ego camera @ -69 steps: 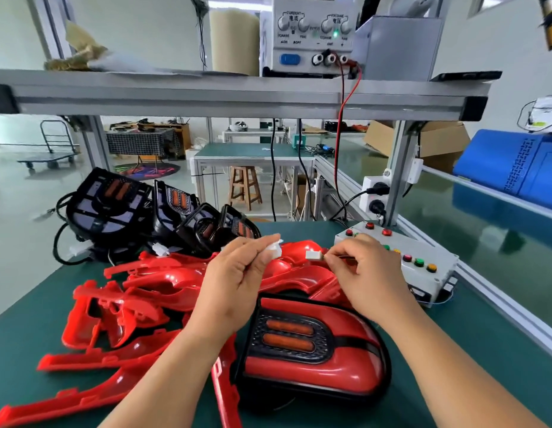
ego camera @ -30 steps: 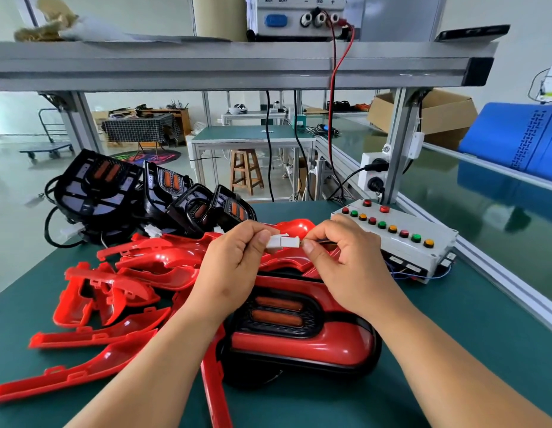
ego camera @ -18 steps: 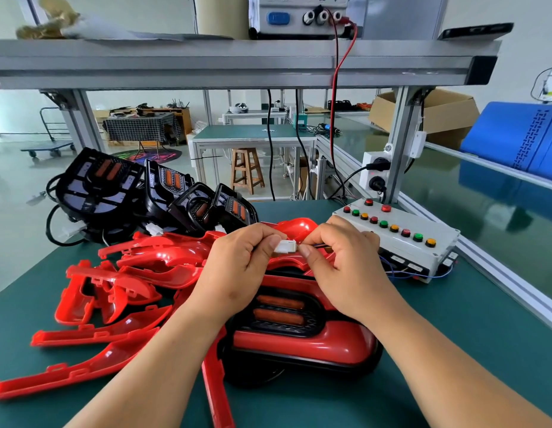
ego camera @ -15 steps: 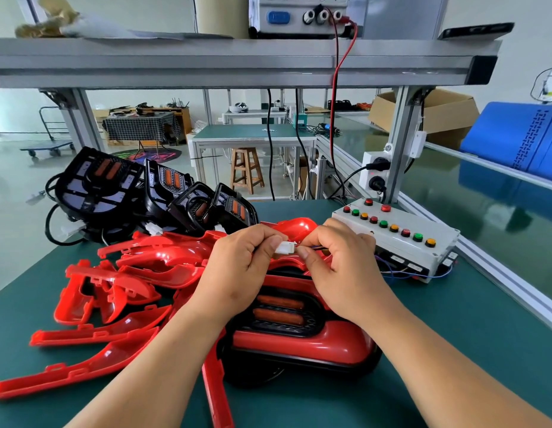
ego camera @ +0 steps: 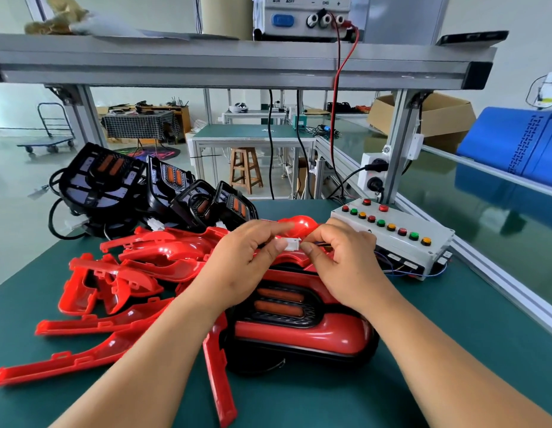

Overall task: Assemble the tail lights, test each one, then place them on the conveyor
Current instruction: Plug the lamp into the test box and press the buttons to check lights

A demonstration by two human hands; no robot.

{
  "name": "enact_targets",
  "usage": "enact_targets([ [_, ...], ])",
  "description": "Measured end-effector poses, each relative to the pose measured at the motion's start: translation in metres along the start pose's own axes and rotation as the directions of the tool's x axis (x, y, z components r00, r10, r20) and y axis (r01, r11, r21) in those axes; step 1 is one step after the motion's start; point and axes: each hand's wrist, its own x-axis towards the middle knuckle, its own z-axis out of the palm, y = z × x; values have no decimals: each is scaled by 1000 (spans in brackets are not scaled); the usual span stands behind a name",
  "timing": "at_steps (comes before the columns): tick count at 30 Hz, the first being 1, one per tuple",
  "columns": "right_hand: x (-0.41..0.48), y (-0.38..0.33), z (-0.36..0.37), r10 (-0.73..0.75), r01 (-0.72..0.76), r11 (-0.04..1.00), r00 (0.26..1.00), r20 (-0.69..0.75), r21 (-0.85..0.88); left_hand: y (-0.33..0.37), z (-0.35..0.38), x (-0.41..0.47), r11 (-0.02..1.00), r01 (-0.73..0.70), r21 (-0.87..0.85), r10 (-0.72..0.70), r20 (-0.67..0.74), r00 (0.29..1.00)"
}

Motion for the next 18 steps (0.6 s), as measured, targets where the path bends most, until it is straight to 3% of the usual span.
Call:
enact_targets([
  [3,2,8,1,49,-48,999,998,32,-21,-5,-22,-9,997,77,-31,-74,68,995],
  [5,3,14,2,92,-90,995,994,53,-44,-8,-37,-21,984,172,-42,-156,259,953],
  [8,5,22,3,181,-174,980,980,77,-94,-12,-43,-36,964,243,109,-256,634,730],
  [10,7,26,5,224,-214,971,970,92,-107,-13,-39,-38,957,212,197,-288,709,643],
  [18,15,41,8,230,-229,973,971,67,-24,-15,-34,-39,929,217,300,-358,581,731],
])
